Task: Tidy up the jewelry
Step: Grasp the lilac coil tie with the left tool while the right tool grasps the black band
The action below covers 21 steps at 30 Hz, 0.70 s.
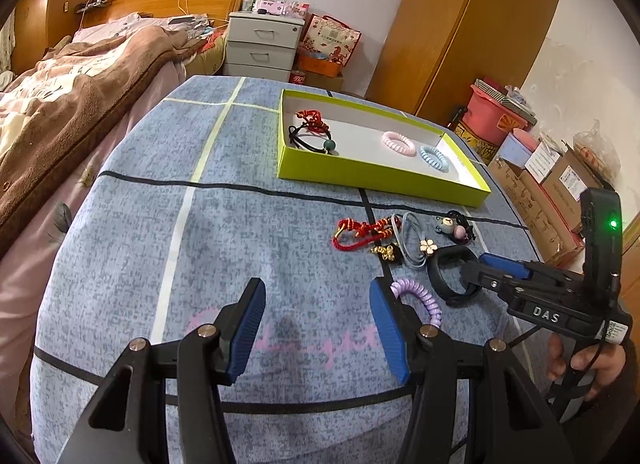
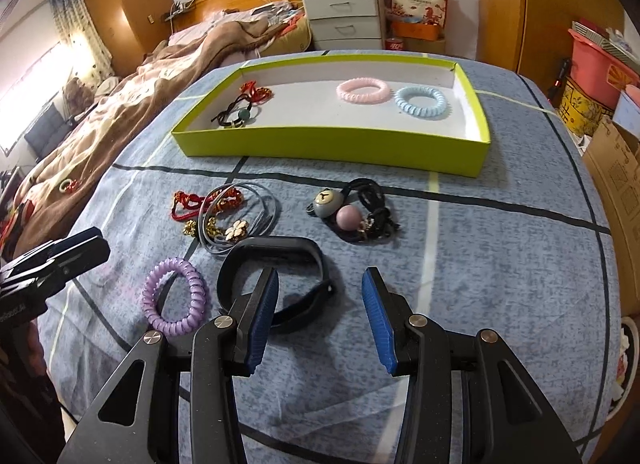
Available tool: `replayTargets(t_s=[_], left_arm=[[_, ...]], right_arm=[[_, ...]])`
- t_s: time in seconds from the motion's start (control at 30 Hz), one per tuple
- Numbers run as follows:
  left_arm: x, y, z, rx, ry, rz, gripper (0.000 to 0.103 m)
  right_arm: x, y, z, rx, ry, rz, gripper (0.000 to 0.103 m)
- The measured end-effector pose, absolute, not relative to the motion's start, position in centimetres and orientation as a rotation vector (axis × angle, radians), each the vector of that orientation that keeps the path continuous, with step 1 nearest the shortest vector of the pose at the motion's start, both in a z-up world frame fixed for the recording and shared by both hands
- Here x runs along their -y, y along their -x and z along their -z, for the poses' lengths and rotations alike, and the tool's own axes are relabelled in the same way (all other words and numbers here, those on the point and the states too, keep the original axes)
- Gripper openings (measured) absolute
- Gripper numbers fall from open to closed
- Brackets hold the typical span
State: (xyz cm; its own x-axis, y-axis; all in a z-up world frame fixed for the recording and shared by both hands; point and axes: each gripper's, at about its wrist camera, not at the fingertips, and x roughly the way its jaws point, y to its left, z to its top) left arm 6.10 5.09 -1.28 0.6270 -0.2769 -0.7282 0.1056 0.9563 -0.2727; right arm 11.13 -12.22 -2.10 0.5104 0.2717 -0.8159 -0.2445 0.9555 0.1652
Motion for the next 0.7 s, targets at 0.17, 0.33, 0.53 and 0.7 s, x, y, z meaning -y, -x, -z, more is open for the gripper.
replayTargets(t_s=[0.17,0.33,0.53,0.7], left_arm=[[-5.1,-5.8,1.6,-0.876,0.213,0.224,0.056],[-5.0,-5.7,1.7,-0.877,0.216,0.238,0.056],[-4.1,-5.8,1.7,-0.887,0.200,0.265,0.056],[-2.9,-6.1,2.0,-0.903,0.177,0.299,0.056]], right_arm=[[11.9,-11.2,2.1,-0.987,-0.008,-0.281,0.028],[11.8,-11.0,2.1,-0.985,-0.003,-0.278,0.016],[12.3,-10.7,1.9,-0.977,-0.001,-0.276,0.013],[13.5,-10.2,1.7,-0.967,-0.031,-0.259,0.013]])
